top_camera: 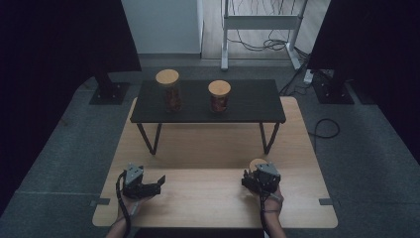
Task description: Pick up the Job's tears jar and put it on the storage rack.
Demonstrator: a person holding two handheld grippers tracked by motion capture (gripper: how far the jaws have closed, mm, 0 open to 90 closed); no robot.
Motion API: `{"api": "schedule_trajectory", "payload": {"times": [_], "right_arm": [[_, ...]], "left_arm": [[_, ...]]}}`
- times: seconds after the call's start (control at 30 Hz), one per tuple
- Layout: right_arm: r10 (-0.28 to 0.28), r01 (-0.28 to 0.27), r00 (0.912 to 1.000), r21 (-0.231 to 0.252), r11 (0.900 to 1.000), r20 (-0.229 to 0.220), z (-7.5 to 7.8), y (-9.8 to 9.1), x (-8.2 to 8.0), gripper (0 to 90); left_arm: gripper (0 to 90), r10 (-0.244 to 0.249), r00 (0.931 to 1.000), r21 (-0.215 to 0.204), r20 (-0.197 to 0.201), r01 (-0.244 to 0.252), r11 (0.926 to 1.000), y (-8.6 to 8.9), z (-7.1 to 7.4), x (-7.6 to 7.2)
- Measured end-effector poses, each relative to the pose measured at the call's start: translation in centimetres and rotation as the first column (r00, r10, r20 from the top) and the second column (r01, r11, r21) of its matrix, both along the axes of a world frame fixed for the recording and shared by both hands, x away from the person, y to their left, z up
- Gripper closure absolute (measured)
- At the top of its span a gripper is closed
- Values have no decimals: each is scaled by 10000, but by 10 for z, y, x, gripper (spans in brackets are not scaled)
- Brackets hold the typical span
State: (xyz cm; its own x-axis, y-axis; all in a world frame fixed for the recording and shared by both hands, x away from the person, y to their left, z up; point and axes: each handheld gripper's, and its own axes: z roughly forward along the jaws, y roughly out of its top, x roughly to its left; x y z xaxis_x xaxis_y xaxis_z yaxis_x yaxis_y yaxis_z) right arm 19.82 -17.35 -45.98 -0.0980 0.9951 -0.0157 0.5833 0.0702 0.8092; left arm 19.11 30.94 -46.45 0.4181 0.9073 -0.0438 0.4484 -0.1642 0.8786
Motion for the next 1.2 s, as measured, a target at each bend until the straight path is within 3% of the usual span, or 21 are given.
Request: {"api": "schedule_trajectory", "payload": {"times": [1.2], "right_arm": [[-63,56,9983,128,9999,576,-3,-3,-12,250]], "left_arm": [[18,-13,10000,11,16,13,10000,0,0,0]]}}
